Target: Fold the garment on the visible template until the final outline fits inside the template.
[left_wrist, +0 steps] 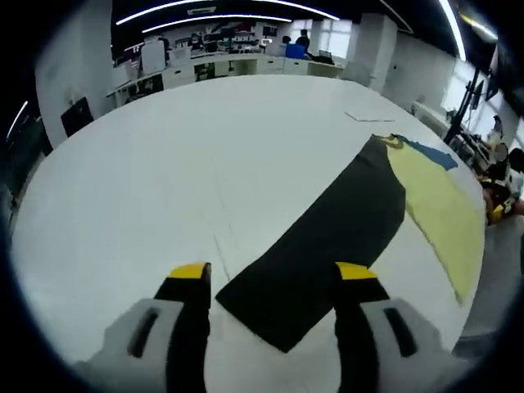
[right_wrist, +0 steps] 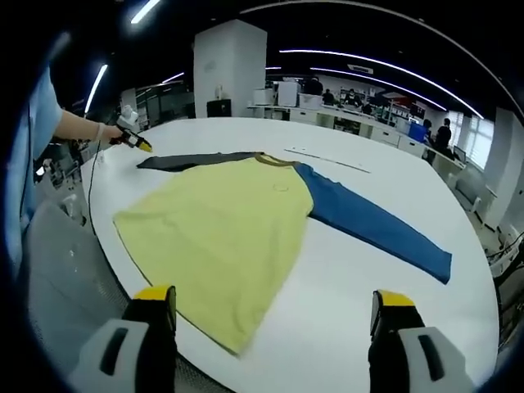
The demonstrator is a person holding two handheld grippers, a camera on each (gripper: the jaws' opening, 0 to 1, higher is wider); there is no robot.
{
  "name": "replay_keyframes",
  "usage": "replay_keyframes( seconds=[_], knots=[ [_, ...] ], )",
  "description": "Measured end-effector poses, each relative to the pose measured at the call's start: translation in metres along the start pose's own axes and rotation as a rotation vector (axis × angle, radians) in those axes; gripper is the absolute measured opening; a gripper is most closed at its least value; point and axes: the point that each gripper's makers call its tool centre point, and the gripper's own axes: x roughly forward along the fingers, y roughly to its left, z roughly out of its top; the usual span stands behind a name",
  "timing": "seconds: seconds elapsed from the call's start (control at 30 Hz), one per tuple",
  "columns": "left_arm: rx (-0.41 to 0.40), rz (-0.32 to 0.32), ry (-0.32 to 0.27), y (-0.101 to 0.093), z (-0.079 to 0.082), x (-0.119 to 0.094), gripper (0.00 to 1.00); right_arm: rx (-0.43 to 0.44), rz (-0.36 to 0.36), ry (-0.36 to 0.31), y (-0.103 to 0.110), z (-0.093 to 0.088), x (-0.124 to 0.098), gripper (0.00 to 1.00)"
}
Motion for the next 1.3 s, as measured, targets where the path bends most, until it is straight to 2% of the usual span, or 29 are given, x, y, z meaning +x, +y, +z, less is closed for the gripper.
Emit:
replay_keyframes(
  seconds=[0.07,0.13,0.27,0.33,0.57,0.7,0.83,0.9,0.97,1.07,1.13,1.3],
  knots=[
    [-0.014,-0.027,-0.027,-0.012,0.004,-0.005,0.83,-0.007,0.001,-0.004,-0.001,0.001,-0.001,1.00],
    [0.008,-0.038,-0.084,-0.024,0.014,-0.012,0.90,-0.007,0.002,-0.011,-0.002,0.002,-0.002,1.00],
    [-0.040,-0.096,-0.196,-0.053,0.029,-0.029,0.96,-0.009,0.007,-0.026,-0.004,0.005,-0.004,1.00],
    [-0.042,-0.106,-0.209,-0.064,0.028,-0.036,0.99,-0.010,0.008,-0.031,-0.007,0.006,-0.005,1.00],
    [-0.045,-0.150,-0.282,-0.096,0.034,-0.051,0.99,-0.006,0.015,-0.045,-0.019,0.007,-0.009,1.00],
    [-0.062,-0.153,-0.296,-0.110,0.034,-0.057,0.99,-0.003,0.019,-0.049,-0.025,0.005,-0.009,1.00],
    [-0.086,-0.147,-0.327,-0.123,0.041,-0.065,0.97,0.009,0.023,-0.061,-0.034,0.003,-0.005,1.00],
    [-0.094,-0.154,-0.355,-0.134,0.046,-0.069,0.96,0.033,0.011,-0.080,-0.041,0.004,-0.002,1.00],
    [-0.083,-0.158,-0.392,-0.145,0.052,-0.072,0.96,0.073,0.010,-0.073,-0.046,0.002,0.001,1.00],
    [-0.088,-0.176,-0.430,-0.162,0.059,-0.076,0.96,0.088,0.016,-0.095,-0.049,0.008,0.002,1.00],
    [-0.050,-0.179,-0.425,-0.175,0.063,-0.076,0.96,0.077,0.014,-0.130,-0.053,0.016,0.000,1.00],
    [-0.024,-0.192,-0.430,-0.195,0.069,-0.075,0.96,0.091,0.000,-0.125,-0.073,0.014,-0.001,1.00]
  ],
)
